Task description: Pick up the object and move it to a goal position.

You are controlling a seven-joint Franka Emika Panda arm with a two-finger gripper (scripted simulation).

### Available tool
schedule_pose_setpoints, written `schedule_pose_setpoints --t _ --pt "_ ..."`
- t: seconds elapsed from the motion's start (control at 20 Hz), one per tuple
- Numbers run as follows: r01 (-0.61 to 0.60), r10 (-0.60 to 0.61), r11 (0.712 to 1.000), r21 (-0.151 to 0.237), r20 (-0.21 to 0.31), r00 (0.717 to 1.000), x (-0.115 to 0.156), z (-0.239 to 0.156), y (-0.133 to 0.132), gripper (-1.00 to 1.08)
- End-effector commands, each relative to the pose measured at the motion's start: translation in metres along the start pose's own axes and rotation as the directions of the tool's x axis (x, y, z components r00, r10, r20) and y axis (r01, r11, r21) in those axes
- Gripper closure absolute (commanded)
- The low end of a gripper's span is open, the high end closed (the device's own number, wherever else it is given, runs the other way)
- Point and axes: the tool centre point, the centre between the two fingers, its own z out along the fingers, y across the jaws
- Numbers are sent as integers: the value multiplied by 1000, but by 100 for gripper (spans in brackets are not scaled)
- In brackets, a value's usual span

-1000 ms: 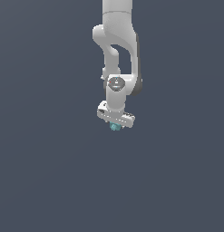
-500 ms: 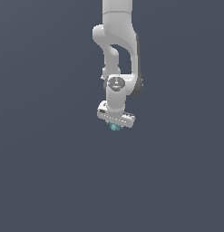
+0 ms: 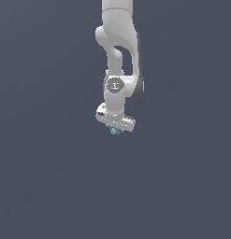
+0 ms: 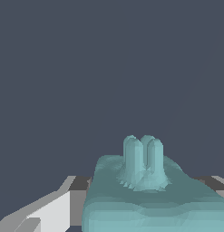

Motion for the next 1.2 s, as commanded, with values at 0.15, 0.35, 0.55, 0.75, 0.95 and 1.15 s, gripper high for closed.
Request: schedule_pose_setpoints --t 0.15,0.35,0.55,0.75,0.95,1.15 --pt "-1 1 1000 0 -1 1000 24 -19 34 108" --pt "-1 1 1000 0 -1 1000 48 -37 68 108" --pt "-1 1 1000 0 0 1000 74 -57 105 108" --pt "-1 1 1000 0 0 1000 101 -77 141 108" --pt "-1 1 1000 0 0 1000 123 -92 169 108" --pt "-1 1 1000 0 0 1000 137 -103 187 108"
